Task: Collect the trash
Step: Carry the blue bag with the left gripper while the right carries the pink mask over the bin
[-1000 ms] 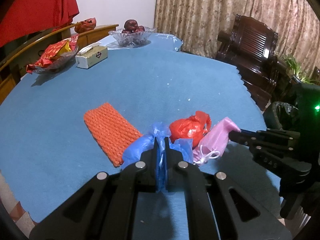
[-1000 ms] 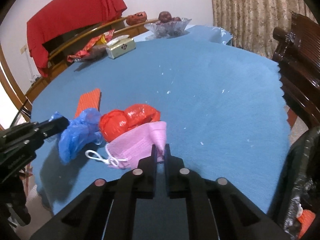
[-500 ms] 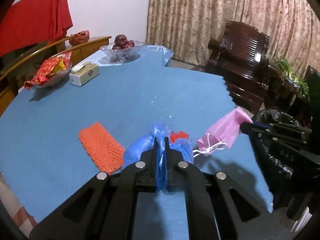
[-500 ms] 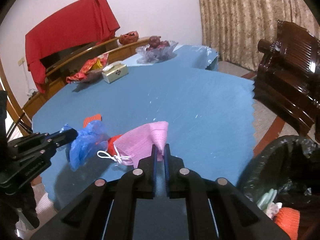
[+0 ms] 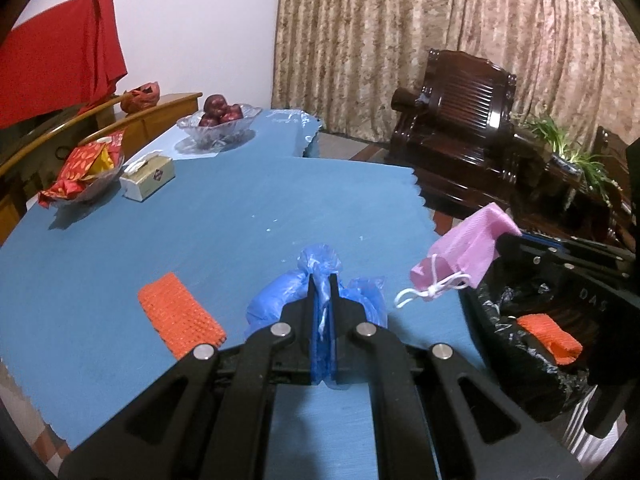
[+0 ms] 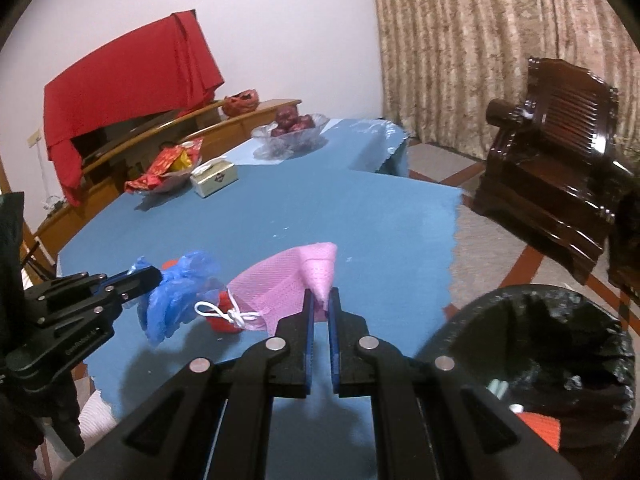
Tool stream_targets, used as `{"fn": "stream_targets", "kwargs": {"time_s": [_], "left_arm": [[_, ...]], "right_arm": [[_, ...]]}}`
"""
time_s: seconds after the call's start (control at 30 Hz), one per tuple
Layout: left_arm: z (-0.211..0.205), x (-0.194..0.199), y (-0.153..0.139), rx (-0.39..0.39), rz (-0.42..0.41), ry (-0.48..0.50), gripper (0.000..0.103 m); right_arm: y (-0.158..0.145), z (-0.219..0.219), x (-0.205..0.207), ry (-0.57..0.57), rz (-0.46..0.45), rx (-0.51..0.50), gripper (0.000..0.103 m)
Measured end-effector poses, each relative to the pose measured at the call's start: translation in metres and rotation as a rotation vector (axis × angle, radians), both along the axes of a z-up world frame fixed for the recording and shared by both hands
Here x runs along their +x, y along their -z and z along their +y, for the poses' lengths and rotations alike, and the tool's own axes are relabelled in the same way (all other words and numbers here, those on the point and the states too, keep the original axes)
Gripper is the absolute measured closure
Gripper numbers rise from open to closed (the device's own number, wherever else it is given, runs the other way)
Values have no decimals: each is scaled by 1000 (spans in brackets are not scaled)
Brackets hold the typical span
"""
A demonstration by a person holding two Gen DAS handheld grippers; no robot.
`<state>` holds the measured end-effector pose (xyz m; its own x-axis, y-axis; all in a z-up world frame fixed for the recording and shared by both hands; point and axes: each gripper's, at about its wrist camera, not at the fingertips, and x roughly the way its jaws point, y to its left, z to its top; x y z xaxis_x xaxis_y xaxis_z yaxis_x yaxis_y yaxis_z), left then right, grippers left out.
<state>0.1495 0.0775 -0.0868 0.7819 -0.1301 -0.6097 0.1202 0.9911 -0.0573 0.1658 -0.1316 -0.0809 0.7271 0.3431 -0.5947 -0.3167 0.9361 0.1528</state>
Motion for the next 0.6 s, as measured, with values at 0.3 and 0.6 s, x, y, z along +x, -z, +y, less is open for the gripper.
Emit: {"fn": "stream_targets", "kwargs": {"time_s": [0.3,0.6], "left_arm": [[-29,-1,-10,-11,-19,59,100],[-64,-3,-18,-22,-37,123,100]], "right_arm": [[-12,-40,-19,79,-24,-4,96],[-18,-77,-33,152,-37,-10,96]]}}
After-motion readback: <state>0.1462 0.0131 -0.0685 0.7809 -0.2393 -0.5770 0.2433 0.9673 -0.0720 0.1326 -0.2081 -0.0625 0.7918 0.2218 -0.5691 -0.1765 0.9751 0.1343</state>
